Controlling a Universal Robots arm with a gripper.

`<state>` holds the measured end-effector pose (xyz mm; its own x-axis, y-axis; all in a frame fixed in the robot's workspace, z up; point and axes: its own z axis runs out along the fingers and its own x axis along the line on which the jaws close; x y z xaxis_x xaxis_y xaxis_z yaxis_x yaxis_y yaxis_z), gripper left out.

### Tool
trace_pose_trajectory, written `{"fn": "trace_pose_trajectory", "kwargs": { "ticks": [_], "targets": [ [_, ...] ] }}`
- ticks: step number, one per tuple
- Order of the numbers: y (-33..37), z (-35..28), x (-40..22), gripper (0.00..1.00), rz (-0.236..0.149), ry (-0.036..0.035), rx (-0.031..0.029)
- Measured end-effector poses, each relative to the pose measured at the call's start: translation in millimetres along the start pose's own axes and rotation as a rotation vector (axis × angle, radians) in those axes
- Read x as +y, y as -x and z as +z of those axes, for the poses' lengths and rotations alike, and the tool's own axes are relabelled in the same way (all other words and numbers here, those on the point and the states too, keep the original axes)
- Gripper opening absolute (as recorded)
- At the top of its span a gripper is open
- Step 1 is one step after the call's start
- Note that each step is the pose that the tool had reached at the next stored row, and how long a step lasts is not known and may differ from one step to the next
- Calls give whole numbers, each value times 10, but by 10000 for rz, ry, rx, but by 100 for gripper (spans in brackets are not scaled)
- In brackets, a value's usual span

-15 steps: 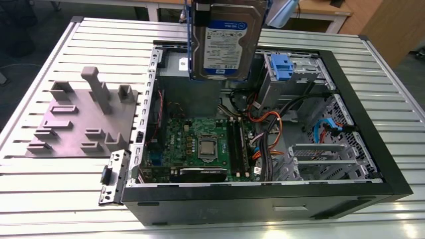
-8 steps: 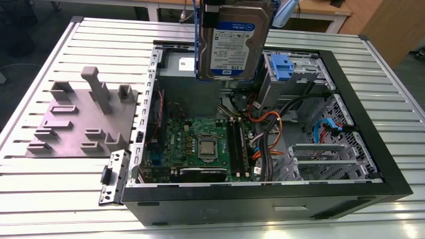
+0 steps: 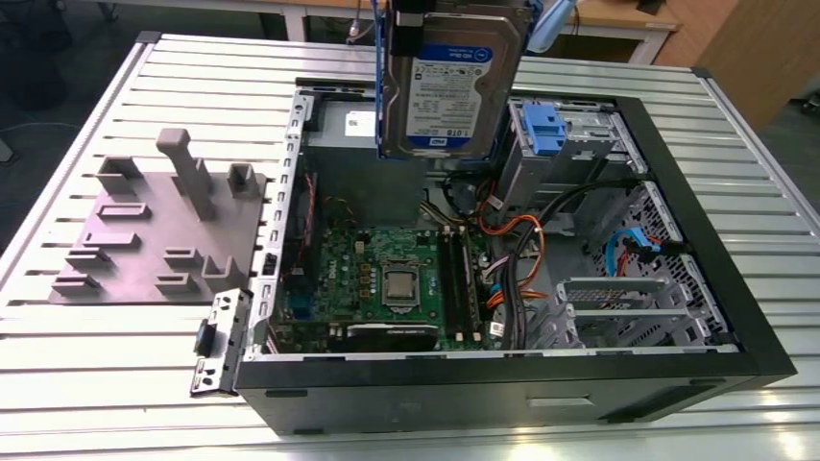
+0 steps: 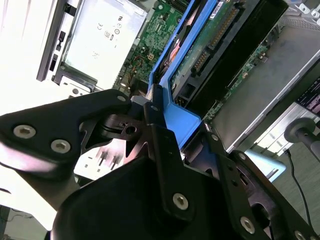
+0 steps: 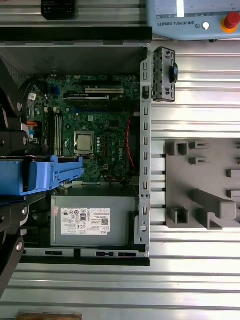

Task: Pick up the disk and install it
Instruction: 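Insert the disk into the insertion slot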

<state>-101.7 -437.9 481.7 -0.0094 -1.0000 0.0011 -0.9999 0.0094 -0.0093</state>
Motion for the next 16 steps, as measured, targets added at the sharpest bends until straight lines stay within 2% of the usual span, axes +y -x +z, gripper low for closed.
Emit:
{"fn": "trace_pose_trajectory", "kwargs": {
  "ticks": [9, 11, 16],
  "targets": [
    [-19, 0, 0, 36, 0, 0, 0],
    [-53, 0, 0, 36, 1, 0, 0],
    [-63, 0, 0, 36, 0, 0, 0]
  ]
}}
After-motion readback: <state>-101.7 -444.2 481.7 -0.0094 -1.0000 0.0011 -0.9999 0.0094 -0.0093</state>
